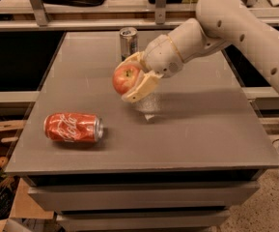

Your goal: Move apple near coke can

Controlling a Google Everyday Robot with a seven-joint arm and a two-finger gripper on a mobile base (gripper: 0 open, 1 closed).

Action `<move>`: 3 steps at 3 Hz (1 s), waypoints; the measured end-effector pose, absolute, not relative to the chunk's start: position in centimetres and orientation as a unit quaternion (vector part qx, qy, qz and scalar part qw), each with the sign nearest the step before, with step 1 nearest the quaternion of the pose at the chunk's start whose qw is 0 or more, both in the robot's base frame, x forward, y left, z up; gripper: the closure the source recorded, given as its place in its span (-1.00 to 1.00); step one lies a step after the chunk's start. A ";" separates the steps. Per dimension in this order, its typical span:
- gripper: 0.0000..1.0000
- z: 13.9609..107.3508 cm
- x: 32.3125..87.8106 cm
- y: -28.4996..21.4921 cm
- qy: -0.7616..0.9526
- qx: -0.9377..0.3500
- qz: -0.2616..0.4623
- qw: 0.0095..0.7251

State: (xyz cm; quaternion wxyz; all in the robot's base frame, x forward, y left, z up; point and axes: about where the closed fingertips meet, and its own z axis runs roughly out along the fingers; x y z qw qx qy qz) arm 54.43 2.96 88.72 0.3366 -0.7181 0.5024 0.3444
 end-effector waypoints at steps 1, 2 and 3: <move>1.00 87.9 54.2 5.6 0.477 -0.736 0.361 0.317; 1.00 87.4 53.6 8.2 0.457 -0.747 0.373 0.305; 1.00 86.4 53.2 11.2 0.443 -0.754 0.384 0.295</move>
Offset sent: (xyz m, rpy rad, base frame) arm -0.0150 0.0782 -0.0196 -0.0040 0.0296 0.1969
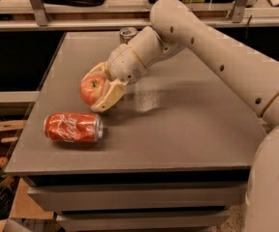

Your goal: Move apple near coke can

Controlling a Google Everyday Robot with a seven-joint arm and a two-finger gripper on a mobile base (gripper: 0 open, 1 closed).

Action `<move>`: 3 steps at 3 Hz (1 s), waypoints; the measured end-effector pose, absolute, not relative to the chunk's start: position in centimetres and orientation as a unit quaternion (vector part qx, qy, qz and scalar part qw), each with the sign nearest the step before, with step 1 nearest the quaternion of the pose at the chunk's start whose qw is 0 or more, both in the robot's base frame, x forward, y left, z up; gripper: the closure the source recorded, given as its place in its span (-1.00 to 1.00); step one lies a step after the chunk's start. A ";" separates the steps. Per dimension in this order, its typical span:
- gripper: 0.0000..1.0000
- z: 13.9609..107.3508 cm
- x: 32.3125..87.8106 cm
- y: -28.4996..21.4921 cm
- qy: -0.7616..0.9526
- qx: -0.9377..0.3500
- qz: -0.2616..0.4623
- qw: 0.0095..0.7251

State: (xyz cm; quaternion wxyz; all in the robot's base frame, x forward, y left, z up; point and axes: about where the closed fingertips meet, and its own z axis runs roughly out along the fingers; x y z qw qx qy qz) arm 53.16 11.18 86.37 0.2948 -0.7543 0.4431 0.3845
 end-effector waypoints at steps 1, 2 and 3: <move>1.00 86.1 53.2 11.7 0.443 -0.754 0.387 0.294; 1.00 85.7 53.5 12.1 0.432 -0.756 0.397 0.289; 1.00 85.5 53.8 12.3 0.422 -0.760 0.404 0.284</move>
Offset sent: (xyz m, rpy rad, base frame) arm 0.0093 0.0091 -0.0102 0.0192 0.0281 0.0605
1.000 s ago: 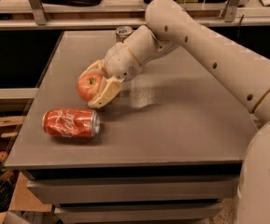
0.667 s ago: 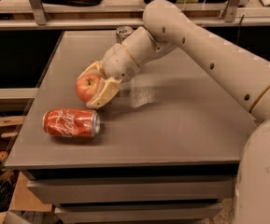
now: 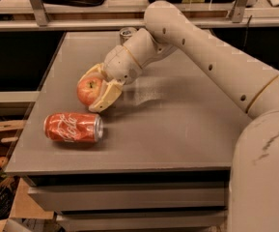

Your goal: Move apple near coke can

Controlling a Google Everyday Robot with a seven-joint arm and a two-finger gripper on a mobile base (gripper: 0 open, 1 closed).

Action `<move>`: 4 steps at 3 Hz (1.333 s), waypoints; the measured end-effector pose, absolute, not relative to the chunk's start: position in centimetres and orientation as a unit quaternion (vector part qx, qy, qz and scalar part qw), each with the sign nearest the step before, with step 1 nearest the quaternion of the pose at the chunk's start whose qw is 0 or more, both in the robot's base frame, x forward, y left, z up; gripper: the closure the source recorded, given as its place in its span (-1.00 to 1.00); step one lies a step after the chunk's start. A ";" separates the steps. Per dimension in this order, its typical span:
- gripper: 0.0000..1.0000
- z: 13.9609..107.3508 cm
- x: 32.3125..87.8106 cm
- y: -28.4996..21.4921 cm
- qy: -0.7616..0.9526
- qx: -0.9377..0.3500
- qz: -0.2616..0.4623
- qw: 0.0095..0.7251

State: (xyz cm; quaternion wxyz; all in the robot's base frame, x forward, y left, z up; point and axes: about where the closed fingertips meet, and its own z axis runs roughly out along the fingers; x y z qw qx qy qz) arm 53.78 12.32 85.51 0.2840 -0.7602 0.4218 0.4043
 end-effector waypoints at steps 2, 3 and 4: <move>1.00 85.8 53.8 12.4 0.396 -0.777 0.407 0.271; 1.00 86.1 53.7 12.2 0.386 -0.786 0.405 0.264; 1.00 86.2 53.6 12.1 0.378 -0.792 0.405 0.257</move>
Offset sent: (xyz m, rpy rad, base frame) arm -0.0004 -0.0055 0.0091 -0.0176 -0.0294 0.1072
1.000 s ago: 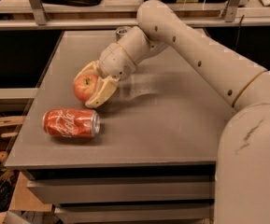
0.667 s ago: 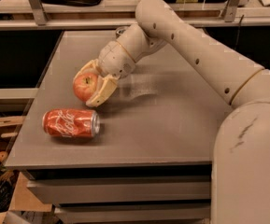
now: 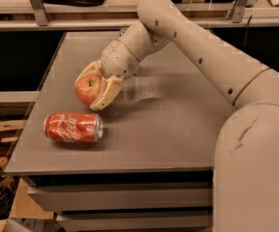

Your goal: Move apple near coke can

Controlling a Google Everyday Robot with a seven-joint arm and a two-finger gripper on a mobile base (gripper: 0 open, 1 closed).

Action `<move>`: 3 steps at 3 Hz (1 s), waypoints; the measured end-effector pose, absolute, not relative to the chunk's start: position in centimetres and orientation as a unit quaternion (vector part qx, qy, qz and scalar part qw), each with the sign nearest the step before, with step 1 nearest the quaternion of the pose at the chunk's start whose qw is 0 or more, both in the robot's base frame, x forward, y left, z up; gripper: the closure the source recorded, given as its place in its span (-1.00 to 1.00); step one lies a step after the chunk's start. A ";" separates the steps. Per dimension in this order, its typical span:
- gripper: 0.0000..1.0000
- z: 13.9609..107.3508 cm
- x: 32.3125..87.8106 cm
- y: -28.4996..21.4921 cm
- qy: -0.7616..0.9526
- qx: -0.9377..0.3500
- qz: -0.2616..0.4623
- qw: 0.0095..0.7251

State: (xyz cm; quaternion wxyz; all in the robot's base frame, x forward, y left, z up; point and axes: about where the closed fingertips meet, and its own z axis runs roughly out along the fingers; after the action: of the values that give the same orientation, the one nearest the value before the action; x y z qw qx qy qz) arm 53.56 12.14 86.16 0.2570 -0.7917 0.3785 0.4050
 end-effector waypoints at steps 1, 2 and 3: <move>0.67 86.1 53.3 12.1 0.371 -0.798 0.406 0.245; 0.20 86.1 53.1 12.1 0.366 -0.802 0.408 0.237; -0.26 86.0 52.9 12.2 0.361 -0.805 0.410 0.231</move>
Offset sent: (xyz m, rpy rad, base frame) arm -0.0118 -0.0089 -0.0001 -0.0479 0.0136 0.0829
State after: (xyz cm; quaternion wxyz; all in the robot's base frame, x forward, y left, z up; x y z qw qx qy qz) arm 52.85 12.22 86.00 0.2308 -0.8052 0.3614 0.4095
